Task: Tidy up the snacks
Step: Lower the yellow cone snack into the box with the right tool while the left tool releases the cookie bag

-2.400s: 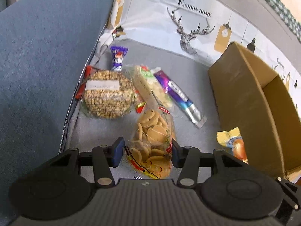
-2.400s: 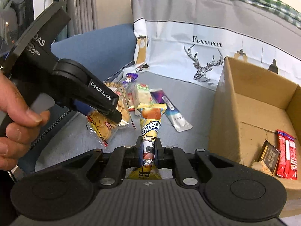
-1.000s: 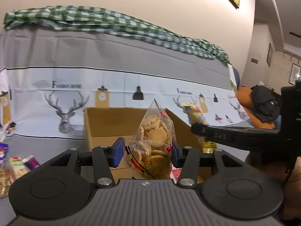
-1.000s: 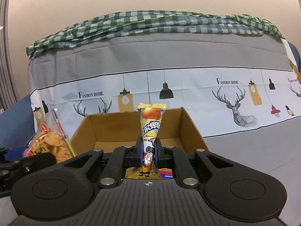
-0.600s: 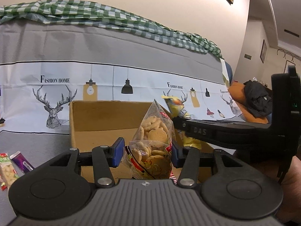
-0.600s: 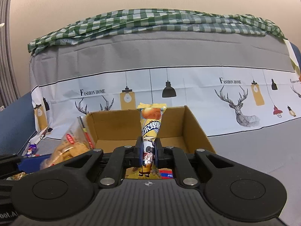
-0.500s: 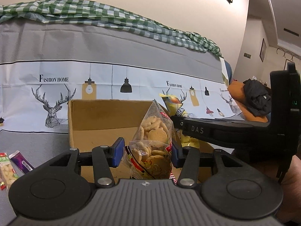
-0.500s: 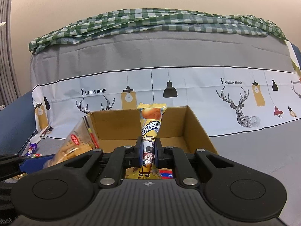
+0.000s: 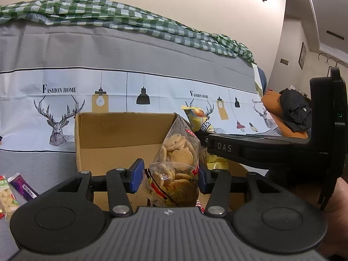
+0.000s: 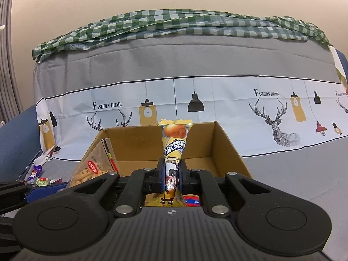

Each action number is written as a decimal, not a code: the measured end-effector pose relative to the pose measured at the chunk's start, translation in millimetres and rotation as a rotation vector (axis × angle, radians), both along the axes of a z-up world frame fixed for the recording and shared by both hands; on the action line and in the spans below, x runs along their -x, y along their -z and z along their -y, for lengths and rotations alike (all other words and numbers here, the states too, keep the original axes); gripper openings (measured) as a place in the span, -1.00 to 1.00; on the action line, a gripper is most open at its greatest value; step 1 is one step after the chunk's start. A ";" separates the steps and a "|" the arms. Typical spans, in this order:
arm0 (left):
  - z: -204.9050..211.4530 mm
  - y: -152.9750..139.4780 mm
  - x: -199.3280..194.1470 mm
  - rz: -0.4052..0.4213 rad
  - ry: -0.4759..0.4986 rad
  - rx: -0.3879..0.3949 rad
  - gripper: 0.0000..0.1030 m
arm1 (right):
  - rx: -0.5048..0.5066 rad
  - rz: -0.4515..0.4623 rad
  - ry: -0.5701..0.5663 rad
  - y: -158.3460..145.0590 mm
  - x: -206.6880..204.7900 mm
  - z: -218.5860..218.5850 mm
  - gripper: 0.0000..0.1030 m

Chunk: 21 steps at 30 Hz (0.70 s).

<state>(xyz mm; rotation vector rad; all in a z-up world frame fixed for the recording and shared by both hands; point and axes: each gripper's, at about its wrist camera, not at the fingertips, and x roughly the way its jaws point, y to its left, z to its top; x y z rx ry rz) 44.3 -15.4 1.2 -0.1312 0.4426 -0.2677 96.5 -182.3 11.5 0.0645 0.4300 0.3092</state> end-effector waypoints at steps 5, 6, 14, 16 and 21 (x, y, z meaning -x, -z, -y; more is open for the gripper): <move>0.7 0.2 -0.2 -0.001 0.003 0.002 0.06 | 0.000 0.000 -0.001 0.3 -0.1 -0.1 -0.78; 0.8 0.1 0.0 0.001 0.003 0.001 0.06 | 0.001 0.001 0.000 0.4 0.1 -0.6 -0.78; 1.7 1.5 -0.9 0.004 -0.003 -0.001 0.06 | 0.003 0.002 0.001 1.3 0.2 -0.7 -0.78; 1.9 1.9 0.0 0.004 -0.004 -0.001 0.06 | 0.004 0.004 0.001 1.7 0.3 -0.8 -0.78; 2.0 1.9 0.0 0.004 -0.006 0.000 0.06 | 0.005 0.008 -0.003 1.7 1.6 -1.7 -0.78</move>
